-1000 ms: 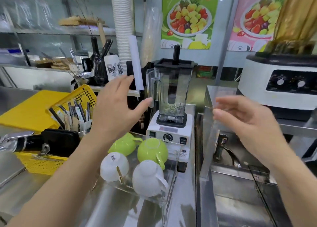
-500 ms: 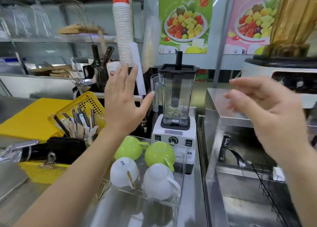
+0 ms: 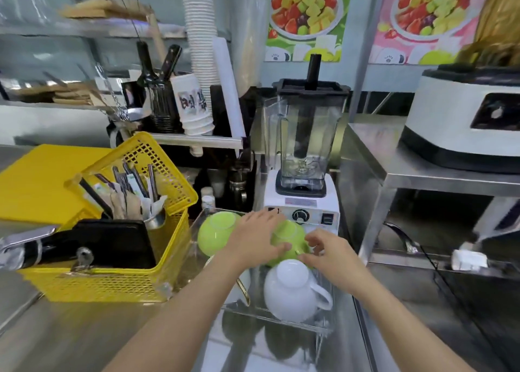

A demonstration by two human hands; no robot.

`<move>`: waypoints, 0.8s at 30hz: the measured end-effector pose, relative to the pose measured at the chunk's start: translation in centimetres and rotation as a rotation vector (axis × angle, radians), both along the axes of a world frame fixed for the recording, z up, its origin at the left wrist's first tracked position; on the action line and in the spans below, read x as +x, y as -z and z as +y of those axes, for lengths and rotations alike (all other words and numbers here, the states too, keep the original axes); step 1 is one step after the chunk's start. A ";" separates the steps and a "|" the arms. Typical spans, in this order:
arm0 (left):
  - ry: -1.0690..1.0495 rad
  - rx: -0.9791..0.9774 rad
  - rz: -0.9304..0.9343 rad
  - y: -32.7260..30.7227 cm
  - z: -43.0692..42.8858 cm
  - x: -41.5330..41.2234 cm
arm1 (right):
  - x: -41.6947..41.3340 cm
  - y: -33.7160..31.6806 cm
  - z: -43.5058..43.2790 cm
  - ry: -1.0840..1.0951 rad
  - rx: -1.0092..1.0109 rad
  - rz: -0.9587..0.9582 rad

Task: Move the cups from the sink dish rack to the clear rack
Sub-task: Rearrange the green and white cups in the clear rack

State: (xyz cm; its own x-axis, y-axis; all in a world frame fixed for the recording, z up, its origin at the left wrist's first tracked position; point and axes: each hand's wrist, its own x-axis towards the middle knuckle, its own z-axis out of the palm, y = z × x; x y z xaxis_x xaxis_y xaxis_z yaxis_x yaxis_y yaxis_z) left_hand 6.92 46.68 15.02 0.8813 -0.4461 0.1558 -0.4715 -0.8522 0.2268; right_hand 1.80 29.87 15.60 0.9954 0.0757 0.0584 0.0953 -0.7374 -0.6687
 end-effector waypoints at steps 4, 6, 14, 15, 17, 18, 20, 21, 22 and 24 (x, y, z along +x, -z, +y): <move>0.017 0.003 0.094 0.3 -0.1 0.4 | 0.8 0.6 -0.3 -0.003 -0.056 0.033; 0.020 -0.004 0.123 0.3 -0.1 0.4 | 1.1 0.6 -0.4 -0.019 -0.103 0.047; -0.052 0.002 0.029 0.1 0.1 0.2 | 2.9 1.1 -0.7 -0.025 -0.271 0.050; -0.063 0.011 0.019 0.0 0.1 0.2 | 3.0 1.1 -0.8 -0.031 -0.273 0.044; -0.084 0.029 0.010 -0.1 0.1 0.2 | 3.3 1.4 -0.8 -0.032 -0.266 0.032; -0.091 0.032 0.006 -0.1 0.1 0.2 | 3.4 1.5 -0.8 -0.028 -0.257 0.030; -0.098 0.029 -0.009 -0.1 0.1 0.2 | 3.7 1.8 -0.9 -0.016 -0.239 0.032; -0.099 0.026 -0.019 -0.1 0.1 0.2 | 3.8 1.8 -0.9 -0.014 -0.239 0.032; -0.099 0.025 -0.026 0.0 0.1 0.1 | 3.9 1.9 -1.0 -0.013 -0.241 0.037; -0.091 0.026 -0.041 0.1 0.1 0.1 | 4.0 2.1 -1.2 -0.018 -0.237 0.046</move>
